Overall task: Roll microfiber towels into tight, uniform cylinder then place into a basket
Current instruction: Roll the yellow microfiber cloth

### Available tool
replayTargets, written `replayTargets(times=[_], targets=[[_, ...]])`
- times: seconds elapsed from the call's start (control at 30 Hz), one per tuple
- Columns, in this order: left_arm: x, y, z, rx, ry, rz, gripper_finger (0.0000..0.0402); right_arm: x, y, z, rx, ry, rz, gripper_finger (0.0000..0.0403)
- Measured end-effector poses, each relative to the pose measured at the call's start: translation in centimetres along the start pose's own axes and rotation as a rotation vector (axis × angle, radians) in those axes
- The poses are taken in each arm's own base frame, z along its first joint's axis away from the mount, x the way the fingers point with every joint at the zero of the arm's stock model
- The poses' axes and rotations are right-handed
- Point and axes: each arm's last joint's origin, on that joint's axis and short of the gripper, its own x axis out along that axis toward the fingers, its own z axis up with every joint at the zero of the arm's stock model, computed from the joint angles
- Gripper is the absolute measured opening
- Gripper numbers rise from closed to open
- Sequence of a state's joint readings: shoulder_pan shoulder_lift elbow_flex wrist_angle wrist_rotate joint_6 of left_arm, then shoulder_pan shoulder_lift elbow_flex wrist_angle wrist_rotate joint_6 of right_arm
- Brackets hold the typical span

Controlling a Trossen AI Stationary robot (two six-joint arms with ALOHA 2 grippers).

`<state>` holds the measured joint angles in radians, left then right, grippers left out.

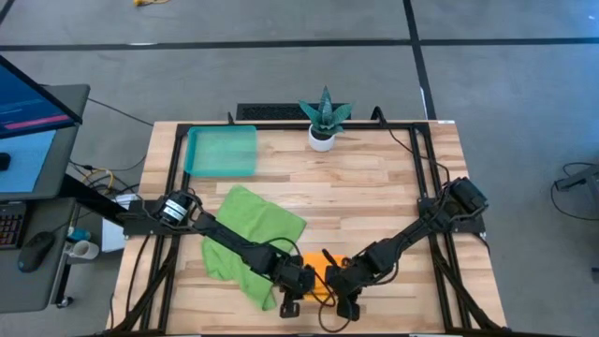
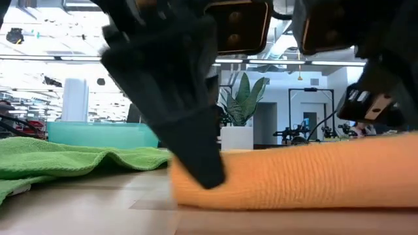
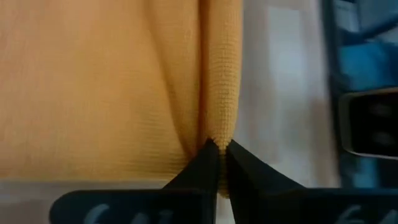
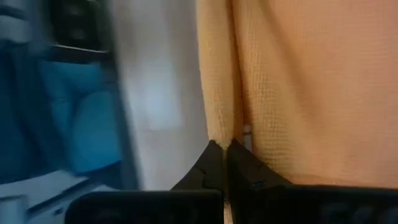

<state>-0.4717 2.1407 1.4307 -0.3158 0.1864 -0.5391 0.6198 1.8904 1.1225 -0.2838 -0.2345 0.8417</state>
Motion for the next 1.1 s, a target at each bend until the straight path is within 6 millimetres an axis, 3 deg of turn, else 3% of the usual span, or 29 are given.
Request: replayTargets(times=[0.2,0.37,0.6,0.93,1.1], targets=[[0.0,-0.2,-0.1,-0.050,0.043,-0.069,0.0014,-0.2,-0.3,0.7,0.036,-0.011,0.034,0.0017],[0.0,-0.1,-0.1,-0.068,0.045,-0.067,0.0016,0.2,-2.5,0.8,0.171,-0.030,0.015,0.0015],[0.0,0.0,0.0,-0.069,0.033,-0.054,0.0017,0.2,-4.0,0.9,0.271,-0.019,0.017,0.0014],[0.0,0.0,0.0,-0.039,0.013,-0.022,0.0020,0.2,-4.3,0.9,0.292,-0.039,-0.009,0.0013],[-0.1,0.1,0.0,-0.032,0.020,-0.025,0.0055,0.2,-4.4,0.9,0.294,-0.043,-0.017,0.0016]])
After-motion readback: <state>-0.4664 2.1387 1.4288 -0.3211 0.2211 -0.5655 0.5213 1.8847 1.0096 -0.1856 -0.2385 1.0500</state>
